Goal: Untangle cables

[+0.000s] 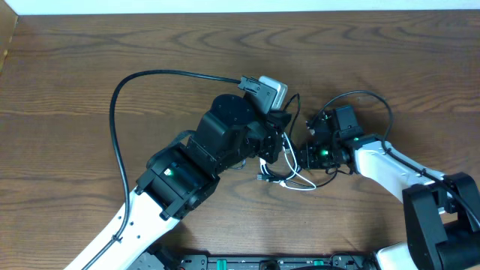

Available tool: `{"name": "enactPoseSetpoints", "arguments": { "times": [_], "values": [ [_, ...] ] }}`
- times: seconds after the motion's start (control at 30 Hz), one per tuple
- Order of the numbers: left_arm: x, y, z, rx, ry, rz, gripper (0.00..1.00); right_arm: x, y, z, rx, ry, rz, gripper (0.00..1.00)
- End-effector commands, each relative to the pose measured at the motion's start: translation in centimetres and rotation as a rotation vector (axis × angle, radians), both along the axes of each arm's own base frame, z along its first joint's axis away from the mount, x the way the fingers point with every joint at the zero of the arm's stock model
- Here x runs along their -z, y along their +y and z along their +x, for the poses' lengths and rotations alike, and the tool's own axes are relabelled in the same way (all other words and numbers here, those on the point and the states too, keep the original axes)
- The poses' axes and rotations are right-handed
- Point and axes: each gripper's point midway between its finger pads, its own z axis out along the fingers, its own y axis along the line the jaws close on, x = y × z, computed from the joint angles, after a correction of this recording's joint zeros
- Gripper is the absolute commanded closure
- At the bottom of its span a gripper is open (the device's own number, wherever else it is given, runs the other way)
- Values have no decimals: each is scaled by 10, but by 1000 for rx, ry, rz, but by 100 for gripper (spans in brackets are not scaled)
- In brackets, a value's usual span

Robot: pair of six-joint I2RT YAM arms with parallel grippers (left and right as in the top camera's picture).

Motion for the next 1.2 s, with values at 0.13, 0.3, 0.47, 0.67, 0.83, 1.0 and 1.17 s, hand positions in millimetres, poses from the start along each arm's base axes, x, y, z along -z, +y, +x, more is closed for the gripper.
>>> {"name": "enactPoseSetpoints", "arguments": {
  "times": [0.13,0.3,0.47,0.67,0.83,1.0,1.17],
  "values": [
    [-12,14,-1,-35,-8,-23,92,24,-34,0,185,48,-218,99],
    [17,49,12,-143,85,74,92,30,-60,-3,287,78,-326,99],
    [41,100,35,-282,161,153,92,34,-85,-11,330,121,-406,99],
    [47,186,68,-556,201,155,92,28,-105,-18,347,154,-427,99],
    [45,248,81,-741,208,128,92,6,-120,-12,406,114,-405,99],
    [38,289,87,-858,183,104,92,-30,-117,0,412,-9,-329,99],
    [34,301,91,-912,175,65,89,-72,-100,7,392,-134,-202,99]
  ]
}}
